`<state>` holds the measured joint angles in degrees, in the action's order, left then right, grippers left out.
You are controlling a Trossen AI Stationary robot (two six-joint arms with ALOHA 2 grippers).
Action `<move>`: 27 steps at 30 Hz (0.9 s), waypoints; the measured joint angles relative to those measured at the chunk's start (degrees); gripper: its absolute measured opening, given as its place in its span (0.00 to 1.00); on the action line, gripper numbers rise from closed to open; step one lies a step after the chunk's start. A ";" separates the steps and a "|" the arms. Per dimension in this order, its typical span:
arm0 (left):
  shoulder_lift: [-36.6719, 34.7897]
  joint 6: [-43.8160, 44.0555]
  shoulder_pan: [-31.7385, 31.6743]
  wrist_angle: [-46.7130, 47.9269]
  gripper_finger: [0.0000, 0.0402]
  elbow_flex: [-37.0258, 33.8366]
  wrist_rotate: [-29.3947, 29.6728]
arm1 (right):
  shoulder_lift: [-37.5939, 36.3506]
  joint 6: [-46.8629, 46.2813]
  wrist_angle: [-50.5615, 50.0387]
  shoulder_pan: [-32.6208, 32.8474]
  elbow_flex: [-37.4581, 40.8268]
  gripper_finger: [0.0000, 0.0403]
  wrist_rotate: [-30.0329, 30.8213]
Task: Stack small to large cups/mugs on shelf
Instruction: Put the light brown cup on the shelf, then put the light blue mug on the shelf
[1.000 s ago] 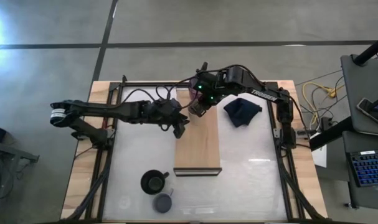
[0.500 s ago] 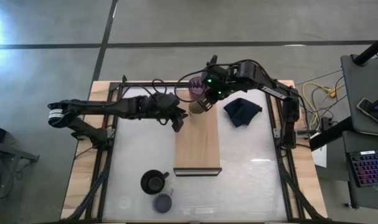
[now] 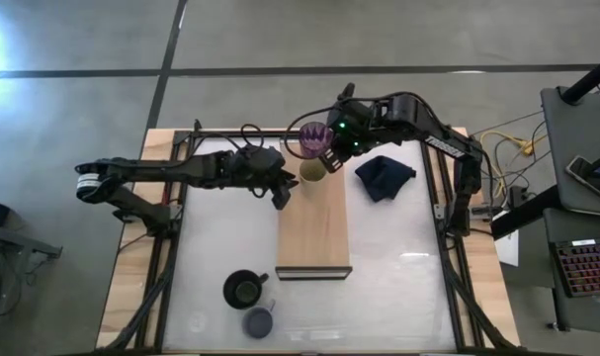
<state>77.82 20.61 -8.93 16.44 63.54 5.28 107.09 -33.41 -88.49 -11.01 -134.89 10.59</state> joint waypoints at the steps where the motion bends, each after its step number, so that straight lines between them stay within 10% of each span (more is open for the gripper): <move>1: 0.00 -0.03 -0.09 -0.24 0.23 0.05 -0.41 | 0.00 -0.02 0.00 0.00 0.00 0.14 0.00; 16: -0.35 -0.85 -0.35 2.95 0.23 -0.30 -1.48 | 0.00 -0.93 -0.69 0.50 0.00 0.14 -0.03; 27: -17.32 1.19 4.68 21.40 0.23 -3.36 -2.42 | -0.07 -3.46 -1.53 11.53 0.28 0.14 -3.40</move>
<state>60.50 21.80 -4.24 37.84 60.19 2.86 107.02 -36.86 -90.02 0.52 -134.61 7.19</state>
